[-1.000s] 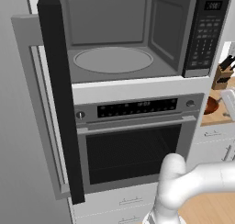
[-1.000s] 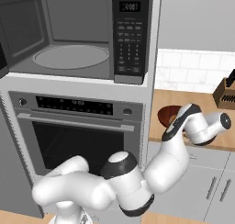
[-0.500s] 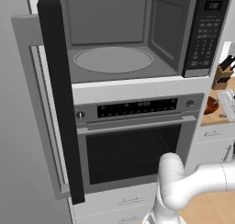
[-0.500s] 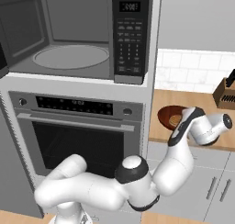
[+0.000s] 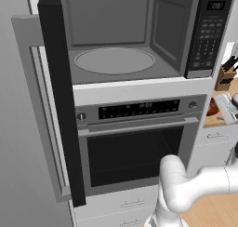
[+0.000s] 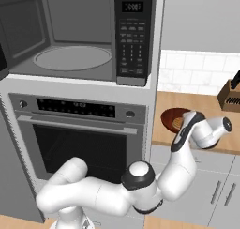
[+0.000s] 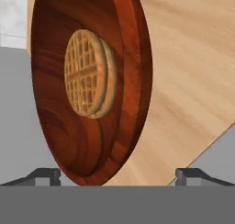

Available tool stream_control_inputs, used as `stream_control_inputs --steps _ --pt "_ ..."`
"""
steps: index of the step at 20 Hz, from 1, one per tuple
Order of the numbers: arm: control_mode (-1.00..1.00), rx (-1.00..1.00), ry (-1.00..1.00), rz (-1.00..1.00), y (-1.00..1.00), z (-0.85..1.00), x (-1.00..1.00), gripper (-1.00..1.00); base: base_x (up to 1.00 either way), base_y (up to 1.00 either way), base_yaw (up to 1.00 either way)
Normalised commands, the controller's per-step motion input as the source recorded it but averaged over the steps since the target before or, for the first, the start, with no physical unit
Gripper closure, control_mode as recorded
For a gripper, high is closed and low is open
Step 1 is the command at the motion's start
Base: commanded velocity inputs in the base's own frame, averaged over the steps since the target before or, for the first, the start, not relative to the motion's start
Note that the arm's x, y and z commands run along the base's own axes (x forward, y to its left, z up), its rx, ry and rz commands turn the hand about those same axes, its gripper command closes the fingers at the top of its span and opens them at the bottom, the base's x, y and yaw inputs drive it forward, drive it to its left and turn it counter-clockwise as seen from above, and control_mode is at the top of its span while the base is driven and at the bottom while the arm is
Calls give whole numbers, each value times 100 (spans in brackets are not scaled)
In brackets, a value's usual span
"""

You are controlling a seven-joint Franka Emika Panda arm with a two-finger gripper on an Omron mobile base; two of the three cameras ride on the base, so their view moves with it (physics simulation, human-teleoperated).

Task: Open the microwave, place the bowl with waffle inside the microwave, then close the microwave door and turn it on.

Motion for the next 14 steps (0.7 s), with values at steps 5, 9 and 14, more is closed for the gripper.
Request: stream_control_inputs --steps 5,9,14 --pt "-100 0 0 -4 5 -11 33 -100 0 0 0" --pt "-100 0 1 -2 -4 -23 4 -100 0 0 0" --pt "-100 0 1 0 0 -30 0 -100 0 0 0"
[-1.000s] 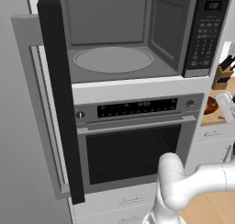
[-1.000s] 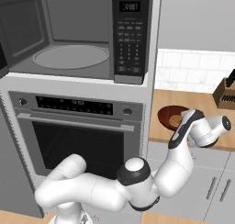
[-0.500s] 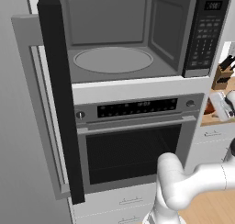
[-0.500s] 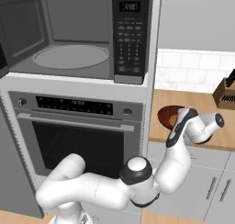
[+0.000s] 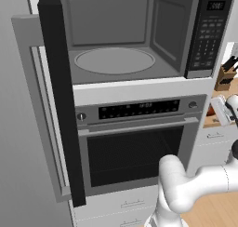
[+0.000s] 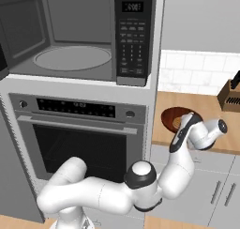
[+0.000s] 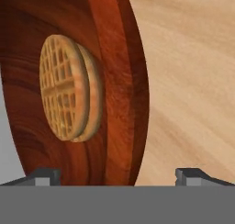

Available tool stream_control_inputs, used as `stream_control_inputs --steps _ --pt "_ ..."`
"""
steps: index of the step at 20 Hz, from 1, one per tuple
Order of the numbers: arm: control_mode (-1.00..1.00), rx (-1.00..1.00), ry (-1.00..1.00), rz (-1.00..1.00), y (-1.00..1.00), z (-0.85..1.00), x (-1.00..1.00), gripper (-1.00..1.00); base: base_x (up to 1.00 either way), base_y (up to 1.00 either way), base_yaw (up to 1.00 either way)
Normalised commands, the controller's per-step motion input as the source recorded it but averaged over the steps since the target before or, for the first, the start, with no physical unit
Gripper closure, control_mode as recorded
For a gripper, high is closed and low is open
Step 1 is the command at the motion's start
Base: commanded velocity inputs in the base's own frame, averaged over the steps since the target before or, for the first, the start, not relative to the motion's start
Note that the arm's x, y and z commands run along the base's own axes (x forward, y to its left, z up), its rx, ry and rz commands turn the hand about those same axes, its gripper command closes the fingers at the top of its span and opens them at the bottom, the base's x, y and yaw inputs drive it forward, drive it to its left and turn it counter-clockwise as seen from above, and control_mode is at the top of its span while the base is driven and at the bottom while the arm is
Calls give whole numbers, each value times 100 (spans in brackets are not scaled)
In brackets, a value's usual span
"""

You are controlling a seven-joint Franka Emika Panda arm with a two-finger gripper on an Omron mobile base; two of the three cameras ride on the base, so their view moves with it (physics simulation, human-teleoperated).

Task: Open the microwave, place the bowl with waffle inside the microwave, then close the microwave door and turn it on.

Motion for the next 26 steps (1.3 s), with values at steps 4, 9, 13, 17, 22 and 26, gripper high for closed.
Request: stream_control_inputs --steps 4,9,13,17,22,26 --pt "-100 0 0 -1 2 -10 0 -100 0 0 0" --pt "-100 0 0 0 0 0 0 -100 0 0 0" --pt "-100 0 0 0 0 0 0 100 0 0 0" --pt "-100 0 0 0 0 0 0 100 0 0 0" --pt "-100 0 0 0 -1 0 0 100 0 0 0" --pt "-100 0 -12 -3 -10 44 -48 100 0 0 0"
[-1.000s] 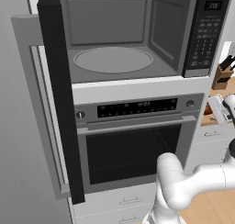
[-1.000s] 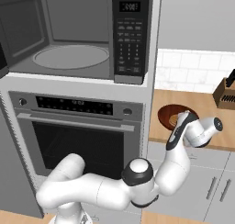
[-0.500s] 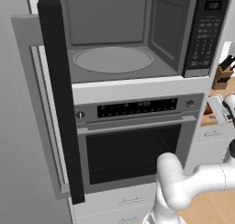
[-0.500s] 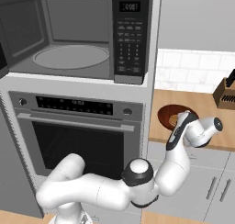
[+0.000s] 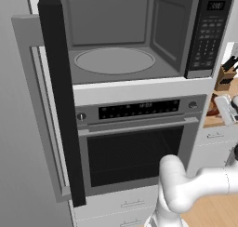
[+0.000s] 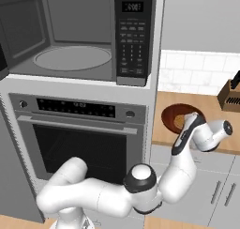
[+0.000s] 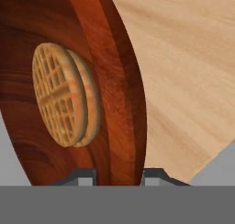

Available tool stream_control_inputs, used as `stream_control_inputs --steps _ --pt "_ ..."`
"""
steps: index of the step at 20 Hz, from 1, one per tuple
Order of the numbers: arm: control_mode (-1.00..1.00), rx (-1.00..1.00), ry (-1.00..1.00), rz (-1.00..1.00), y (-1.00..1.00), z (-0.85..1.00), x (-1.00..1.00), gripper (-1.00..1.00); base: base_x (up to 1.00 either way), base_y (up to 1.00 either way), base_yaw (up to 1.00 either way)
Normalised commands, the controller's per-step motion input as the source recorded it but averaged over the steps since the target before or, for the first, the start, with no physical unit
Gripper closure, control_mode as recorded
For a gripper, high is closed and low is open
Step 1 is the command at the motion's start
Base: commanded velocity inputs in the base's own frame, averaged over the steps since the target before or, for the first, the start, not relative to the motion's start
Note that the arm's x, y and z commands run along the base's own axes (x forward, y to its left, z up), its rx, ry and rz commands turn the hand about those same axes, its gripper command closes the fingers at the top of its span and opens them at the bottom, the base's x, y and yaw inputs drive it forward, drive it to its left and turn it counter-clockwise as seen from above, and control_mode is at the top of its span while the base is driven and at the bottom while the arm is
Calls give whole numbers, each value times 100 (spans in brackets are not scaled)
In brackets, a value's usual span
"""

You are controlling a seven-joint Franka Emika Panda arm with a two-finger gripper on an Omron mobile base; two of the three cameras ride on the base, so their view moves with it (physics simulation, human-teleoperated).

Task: Open the microwave, place the bowl with waffle inside the microwave, then close the microwave door and turn it on.

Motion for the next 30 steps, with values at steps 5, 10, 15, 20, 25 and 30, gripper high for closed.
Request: stream_control_inputs --steps 5,10,15,20,25,30 --pt "-100 0 -2 -16 -30 71 -94 100 0 0 0" --pt "-100 0 1 -25 -10 58 -99 100 0 0 0" --pt "-100 -2 2 -24 5 63 -99 100 0 0 0" --pt "-100 -9 0 -12 35 64 -77 100 0 0 0" --pt "-100 -3 0 0 22 75 -87 100 0 0 0" --pt "-100 0 1 0 57 72 -51 100 0 0 0"
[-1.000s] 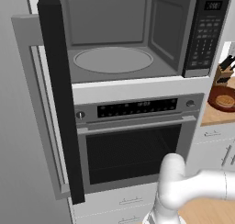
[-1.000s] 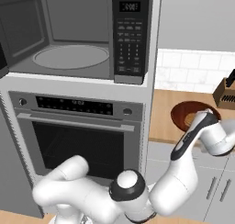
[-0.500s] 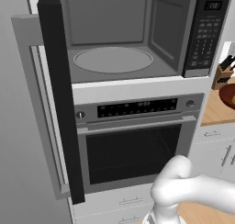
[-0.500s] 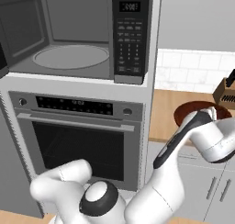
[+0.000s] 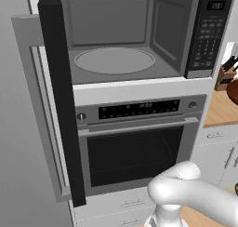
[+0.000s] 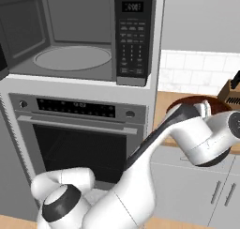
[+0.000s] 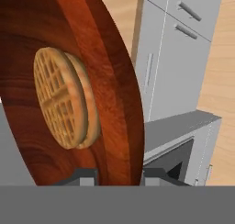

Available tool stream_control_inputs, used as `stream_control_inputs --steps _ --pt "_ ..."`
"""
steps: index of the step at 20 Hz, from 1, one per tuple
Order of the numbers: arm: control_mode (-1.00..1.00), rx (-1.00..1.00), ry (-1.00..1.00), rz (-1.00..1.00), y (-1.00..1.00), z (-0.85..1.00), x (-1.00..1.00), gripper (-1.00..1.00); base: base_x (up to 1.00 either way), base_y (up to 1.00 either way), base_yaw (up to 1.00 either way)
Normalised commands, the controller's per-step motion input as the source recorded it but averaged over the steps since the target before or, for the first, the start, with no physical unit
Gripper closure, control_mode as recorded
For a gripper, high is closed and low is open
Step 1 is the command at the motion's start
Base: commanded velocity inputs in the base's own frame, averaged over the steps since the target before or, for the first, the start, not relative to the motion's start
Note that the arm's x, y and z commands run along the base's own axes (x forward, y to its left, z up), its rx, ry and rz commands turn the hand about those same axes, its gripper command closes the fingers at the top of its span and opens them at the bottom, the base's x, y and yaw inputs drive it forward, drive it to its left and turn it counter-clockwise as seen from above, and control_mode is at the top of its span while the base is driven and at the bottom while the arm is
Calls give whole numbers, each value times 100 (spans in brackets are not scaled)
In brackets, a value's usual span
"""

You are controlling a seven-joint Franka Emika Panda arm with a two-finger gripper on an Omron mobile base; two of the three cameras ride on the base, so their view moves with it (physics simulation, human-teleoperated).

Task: Open the microwave, place the bowl with waffle inside the microwave, then close the microwave door and turn it on.

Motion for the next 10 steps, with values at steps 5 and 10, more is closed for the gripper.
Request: stream_control_inputs --steps 5,10 --pt "-100 0 13 0 70 71 -23 100 0 0 0" --pt "-100 0 11 3 79 48 -17 100 0 0 0"
